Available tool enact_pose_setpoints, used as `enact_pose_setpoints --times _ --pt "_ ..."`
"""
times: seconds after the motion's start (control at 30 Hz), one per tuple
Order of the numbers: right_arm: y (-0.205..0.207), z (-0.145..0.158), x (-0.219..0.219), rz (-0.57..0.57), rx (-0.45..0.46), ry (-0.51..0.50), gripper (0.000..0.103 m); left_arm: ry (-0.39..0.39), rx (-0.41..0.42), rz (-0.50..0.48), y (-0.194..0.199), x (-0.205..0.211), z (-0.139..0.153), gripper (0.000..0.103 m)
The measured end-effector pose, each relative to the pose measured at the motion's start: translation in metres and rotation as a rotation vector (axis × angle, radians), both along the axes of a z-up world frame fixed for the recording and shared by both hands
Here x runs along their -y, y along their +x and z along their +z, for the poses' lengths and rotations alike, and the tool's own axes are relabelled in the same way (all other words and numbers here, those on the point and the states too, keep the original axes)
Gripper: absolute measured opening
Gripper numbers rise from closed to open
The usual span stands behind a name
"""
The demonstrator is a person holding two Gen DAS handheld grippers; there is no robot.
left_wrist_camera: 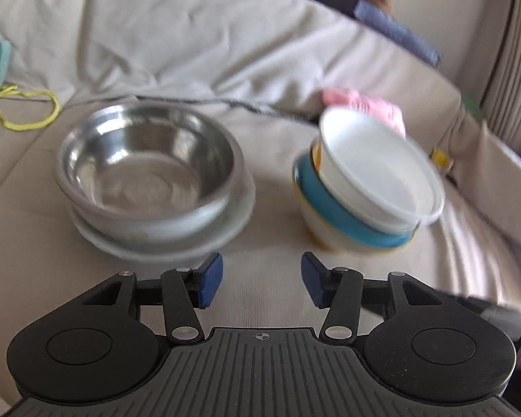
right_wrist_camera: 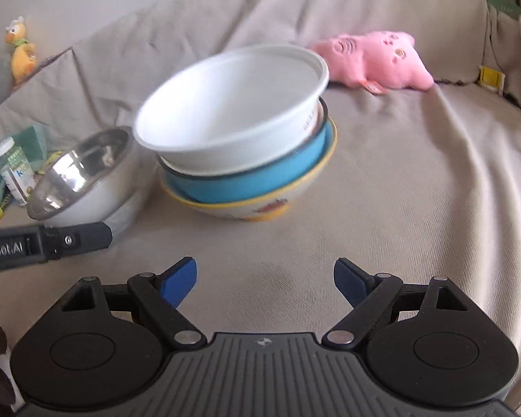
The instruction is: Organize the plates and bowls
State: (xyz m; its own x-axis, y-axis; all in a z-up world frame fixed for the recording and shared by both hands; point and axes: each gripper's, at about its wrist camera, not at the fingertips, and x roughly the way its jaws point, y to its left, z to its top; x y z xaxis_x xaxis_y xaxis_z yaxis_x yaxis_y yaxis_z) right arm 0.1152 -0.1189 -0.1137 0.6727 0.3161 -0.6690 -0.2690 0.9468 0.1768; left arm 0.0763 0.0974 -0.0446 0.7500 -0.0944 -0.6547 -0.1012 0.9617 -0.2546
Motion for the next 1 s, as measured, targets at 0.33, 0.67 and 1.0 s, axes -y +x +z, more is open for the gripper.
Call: enact_pose_setpoints --times 0.33,0.67,1.0 --pt "0.016 -0.009 0.008 0.056 -0.097 0.045 0.103 0.077 -0.115 -0.019 0.013 0.016 -0.034 0.051" --pt "0.003 0.016 0.035 0.148 0.007 0.113 0.093 0.240 -0.140 -0.074 0.015 0.042 -0.032 0.044" --pt "0.007 0.099 0.048 -0.059 0.351 0.023 0.094 -0.253 -0.020 -0.114 0.038 -0.010 0.072 0.018"
